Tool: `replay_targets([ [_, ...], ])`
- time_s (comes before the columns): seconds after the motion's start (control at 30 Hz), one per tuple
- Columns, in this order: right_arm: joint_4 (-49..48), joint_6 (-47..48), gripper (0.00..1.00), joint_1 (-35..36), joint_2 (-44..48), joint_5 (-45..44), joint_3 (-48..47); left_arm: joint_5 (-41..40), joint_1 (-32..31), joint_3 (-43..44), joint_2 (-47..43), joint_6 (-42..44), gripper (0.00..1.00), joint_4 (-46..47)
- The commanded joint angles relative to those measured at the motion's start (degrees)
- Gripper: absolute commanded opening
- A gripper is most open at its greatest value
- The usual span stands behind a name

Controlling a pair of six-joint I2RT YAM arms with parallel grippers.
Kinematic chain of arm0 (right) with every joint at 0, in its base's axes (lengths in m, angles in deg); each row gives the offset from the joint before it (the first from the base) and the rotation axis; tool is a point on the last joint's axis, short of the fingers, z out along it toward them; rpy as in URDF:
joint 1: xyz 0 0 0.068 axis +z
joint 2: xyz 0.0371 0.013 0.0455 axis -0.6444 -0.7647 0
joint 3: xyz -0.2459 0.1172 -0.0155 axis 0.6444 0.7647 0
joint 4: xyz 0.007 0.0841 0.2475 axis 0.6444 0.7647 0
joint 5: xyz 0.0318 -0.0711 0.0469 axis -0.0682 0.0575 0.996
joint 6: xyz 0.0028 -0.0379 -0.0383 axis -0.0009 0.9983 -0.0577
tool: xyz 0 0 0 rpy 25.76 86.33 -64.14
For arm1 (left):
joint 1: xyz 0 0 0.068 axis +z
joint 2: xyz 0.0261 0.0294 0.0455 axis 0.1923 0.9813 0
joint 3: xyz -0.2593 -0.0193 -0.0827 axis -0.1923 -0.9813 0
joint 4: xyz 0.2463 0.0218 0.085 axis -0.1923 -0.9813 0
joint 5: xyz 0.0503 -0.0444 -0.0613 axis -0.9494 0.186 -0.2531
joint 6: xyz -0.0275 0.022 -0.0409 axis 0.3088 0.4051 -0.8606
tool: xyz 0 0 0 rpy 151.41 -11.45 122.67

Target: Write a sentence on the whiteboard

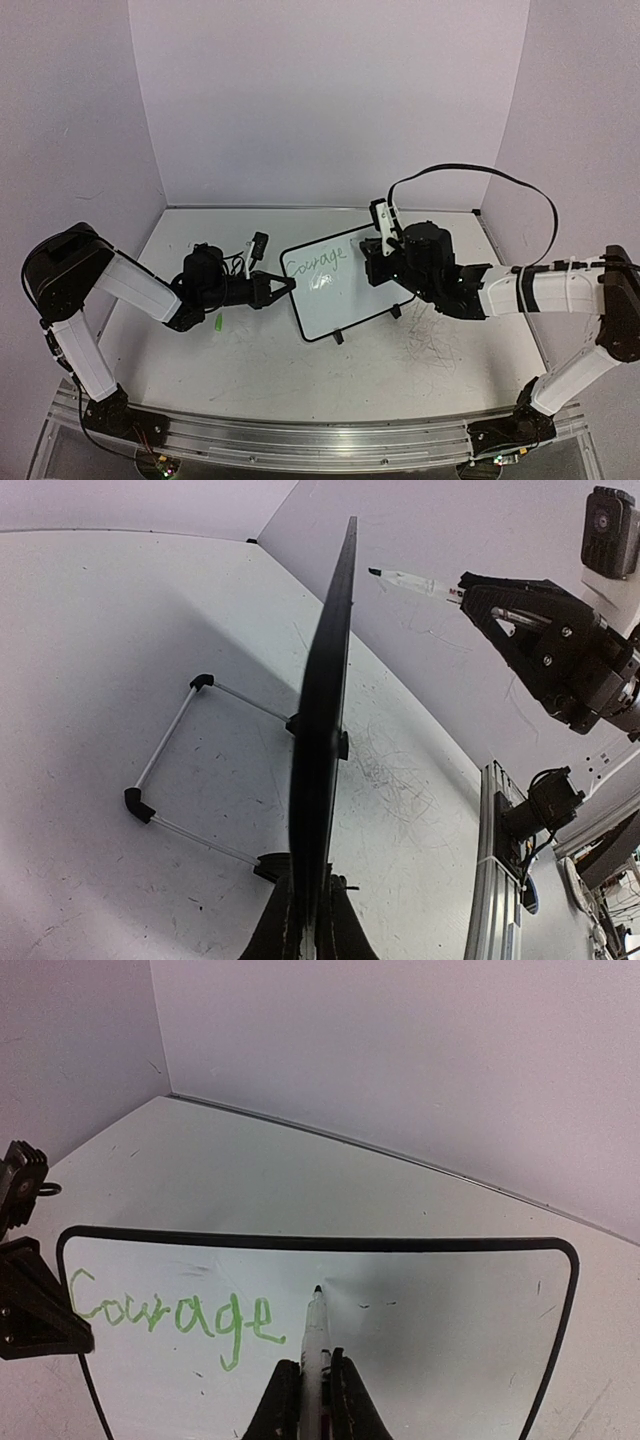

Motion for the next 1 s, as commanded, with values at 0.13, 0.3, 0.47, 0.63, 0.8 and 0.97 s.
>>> replay_targets([
  [0.13, -1.7, 0.2, 0.0, -0.2, -1.3, -2.7, -2.6, -1.4, 0.2, 0.8, -0.1, 2.0, 0.0, -4.1],
  [0.3, -1.7, 0.3, 0.0, -0.2, -2.0, -3.2, -3.0, -1.4, 0.2, 0.7, -0.5, 2.1, 0.0, -4.1],
  [0.47, -1.7, 0.3, 0.0, -0.2, -3.0, -3.0, -3.4, -1.5, 0.2, 0.5, -0.9, 2.1, 0.0, -4.2],
  [0.63, -0.6, -0.2, 0.0, -0.2, -3.1, -3.4, -3.4, -1.6, 0.2, 0.4, -0.9, 2.1, 0.0, -4.2],
  [0.8, 0.7, -1.1, 0.0, -0.2, -3.2, -3.3, -3.0, -1.5, 0.2, 0.5, -0.8, 2.2, 0.0, -4.2],
  [0.97, 1.1, -2.2, 0.0, -0.1, -2.5, -2.6, -1.5, -1.4, 0.3, 0.6, -0.8, 2.1, 0.0, -4.3],
])
